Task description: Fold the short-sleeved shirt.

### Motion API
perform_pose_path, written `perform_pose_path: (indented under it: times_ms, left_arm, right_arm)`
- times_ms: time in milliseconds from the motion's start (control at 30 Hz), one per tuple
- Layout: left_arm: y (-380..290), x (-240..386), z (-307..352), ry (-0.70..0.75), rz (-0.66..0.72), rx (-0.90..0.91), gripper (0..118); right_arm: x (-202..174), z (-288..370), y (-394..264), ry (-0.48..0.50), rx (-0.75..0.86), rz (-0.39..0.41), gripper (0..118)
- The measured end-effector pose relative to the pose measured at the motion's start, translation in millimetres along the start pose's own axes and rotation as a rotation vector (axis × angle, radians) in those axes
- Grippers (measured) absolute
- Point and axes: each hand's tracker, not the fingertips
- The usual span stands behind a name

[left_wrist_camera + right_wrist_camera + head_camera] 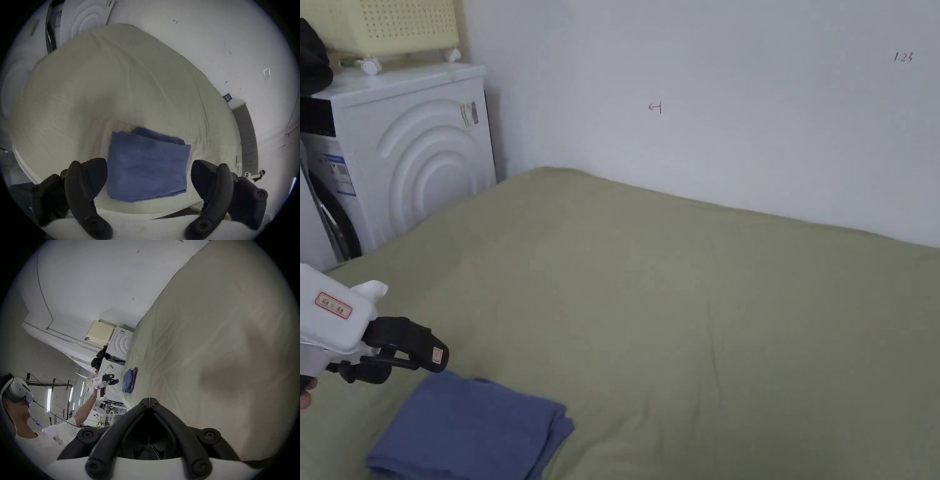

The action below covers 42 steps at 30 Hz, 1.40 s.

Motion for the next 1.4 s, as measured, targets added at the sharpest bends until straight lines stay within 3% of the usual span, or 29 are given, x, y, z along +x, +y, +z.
perform_pose_path:
  times_ms: [33,67,100,133,167,200,300,433,533,600,667,700,767,967,1067,1233,1300,1400]
  left_arm:
    - [-3.1,10.6,7.6,0.018,-0.023,0.017,107]
    - [-10.0,22.3,13.5,0.002,-0.023,0.034,94]
    - [-14.1,34.9,18.7,-0.074,-0.018,0.050,63]
    - [-18.8,49.9,21.9,-0.084,-0.028,0.051,18]
    - [-26.1,74.6,20.7,-0.085,-0.102,0.116,1]
    - [-34.6,96.2,21.9,-0.033,-0.153,0.162,1]
    - [-58.8,166.0,11.7,-0.202,-0.190,0.232,1]
    - [-110.7,281.7,-3.7,-0.238,-0.259,0.319,1]
    - [-160.4,356.6,-6.5,-0.148,-0.310,0.492,1]
    - [-185.7,387.9,-14.5,-0.089,-0.309,0.603,1]
    - [-208.2,413.2,-15.1,-0.037,-0.343,0.695,1]
    - [-218.4,426.5,-13.8,-0.003,-0.365,0.745,1]
    - [-231.6,443.6,-9.1,0.030,-0.388,0.821,1]
    - [-239.5,470.0,9.9,0.047,-0.489,0.872,1]
    - [-244.4,476.4,21.5,0.025,-0.487,0.880,1]
    - [-245.9,472.4,27.8,0.032,-0.500,0.890,1]
    - [-246.8,472.4,28.2,0.030,-0.496,0.891,1]
    - [-245.6,473.2,27.6,0.028,-0.502,0.877,1]
  right_arm:
    - [-3.7,4.7,1.6,0.002,0.008,0.013,0]
    - [-8.0,9.6,3.6,-0.001,0.018,0.033,0]
    - [-13.9,16.6,5.4,-0.033,0.045,0.074,0]
    - [-19.0,22.6,5.6,-0.056,0.074,0.095,0]
    - [-23.7,29.8,6.0,-0.052,0.094,0.106,0]
    - [-29.6,37.5,6.7,-0.062,0.114,0.123,0]
    - [-54.7,55.3,11.8,-0.147,0.195,0.217,0]
    - [-101.4,72.2,21.1,-0.322,0.350,0.377,0]
    - [-149.7,71.6,20.3,-0.632,0.506,0.598,0]
    - [-173.9,67.9,14.0,-0.723,0.592,0.711,0]
    - [-176.3,67.0,13.8,-0.820,0.648,0.766,0]
    - [-182.7,65.6,9.0,-0.845,0.686,0.832,0]
    - [-188.8,63.5,5.1,-0.872,0.742,0.889,0]
    - [-196.5,64.8,-3.5,-0.830,0.792,0.905,0]
    - [-196.3,66.8,-4.3,-0.796,0.797,0.860,0]
    - [-195.3,67.3,-8.3,-0.811,0.790,0.865,0]
    - [-195.9,68.9,-9.0,-0.763,0.795,0.810,0]
    - [-196.9,67.3,-7.8,-0.777,0.791,0.823,0]
